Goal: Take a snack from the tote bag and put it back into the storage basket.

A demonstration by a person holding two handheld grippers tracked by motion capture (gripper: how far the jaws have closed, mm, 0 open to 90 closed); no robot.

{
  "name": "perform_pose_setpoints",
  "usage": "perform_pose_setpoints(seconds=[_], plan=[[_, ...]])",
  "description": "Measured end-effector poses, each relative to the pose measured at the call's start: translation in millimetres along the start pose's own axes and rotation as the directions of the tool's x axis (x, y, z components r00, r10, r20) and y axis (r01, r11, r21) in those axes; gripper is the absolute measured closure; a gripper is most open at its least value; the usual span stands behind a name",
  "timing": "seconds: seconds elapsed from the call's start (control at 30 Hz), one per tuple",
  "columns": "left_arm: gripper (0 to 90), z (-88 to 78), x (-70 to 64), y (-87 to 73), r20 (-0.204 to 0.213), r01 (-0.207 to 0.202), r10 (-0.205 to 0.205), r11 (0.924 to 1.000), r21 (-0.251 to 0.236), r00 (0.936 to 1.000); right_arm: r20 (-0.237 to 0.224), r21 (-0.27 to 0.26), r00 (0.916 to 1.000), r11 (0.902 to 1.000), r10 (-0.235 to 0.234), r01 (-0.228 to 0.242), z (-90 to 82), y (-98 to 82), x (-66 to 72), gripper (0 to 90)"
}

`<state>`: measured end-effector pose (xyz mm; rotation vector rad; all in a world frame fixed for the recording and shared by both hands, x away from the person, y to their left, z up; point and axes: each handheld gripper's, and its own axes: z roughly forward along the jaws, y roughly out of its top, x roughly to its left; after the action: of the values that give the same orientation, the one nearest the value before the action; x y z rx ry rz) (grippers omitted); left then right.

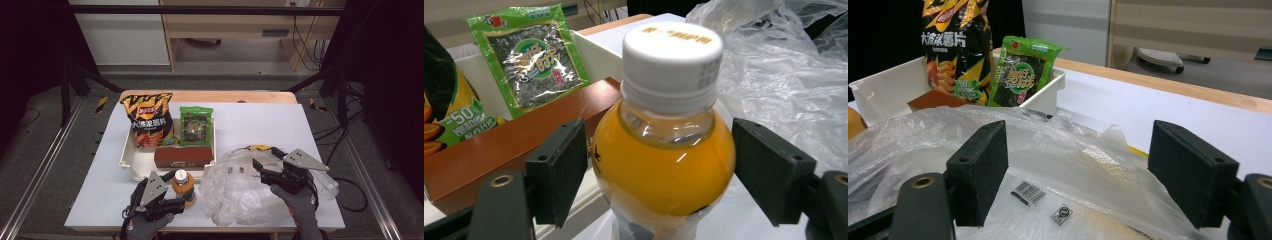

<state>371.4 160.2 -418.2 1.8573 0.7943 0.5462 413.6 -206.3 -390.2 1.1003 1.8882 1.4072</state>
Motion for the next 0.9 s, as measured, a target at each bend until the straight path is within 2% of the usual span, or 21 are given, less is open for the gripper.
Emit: perform_pose_setpoints(seconds=[0.07,0.2,0.47,0.63,0.9], plan=[[24.5,0.2,0.6,-0.3,0.006,0.011,-0.011,0.9999,0.001,0.9999,0.0,0.001,1.0,1.0,0.002,-0.002,-0.1,0.0,0.0,24.5],[28.7,-0.5,-1.7,-0.2,0.003,0.004,-0.004,1.0,0.002,1.0,0.0,0.002,1.0,1.0,0.001,-0.001,0.1,-0.2,-0.2,24.4],[27.8,2.8,-2.1,0.3,-0.004,0.011,-0.011,0.9999,0.0,0.9999,-0.001,0.0,1.0,1.0,0.002,-0.002,-0.5,0.2,-0.1,24.4],[28.5,5.9,-0.9,0.4,0.01,0.041,-0.041,0.9991,0.007,0.9991,-0.001,0.002,1.0,1.0,0.0,0.0,0.0,0.0,-0.1,24.4],[29.5,4.3,-0.2,2.0,0.017,0.027,-0.027,0.9994,0.022,0.9995,-0.002,0.007,1.0,1.0,0.0,0.0,1.4,-1.0,0.3,24.5]])
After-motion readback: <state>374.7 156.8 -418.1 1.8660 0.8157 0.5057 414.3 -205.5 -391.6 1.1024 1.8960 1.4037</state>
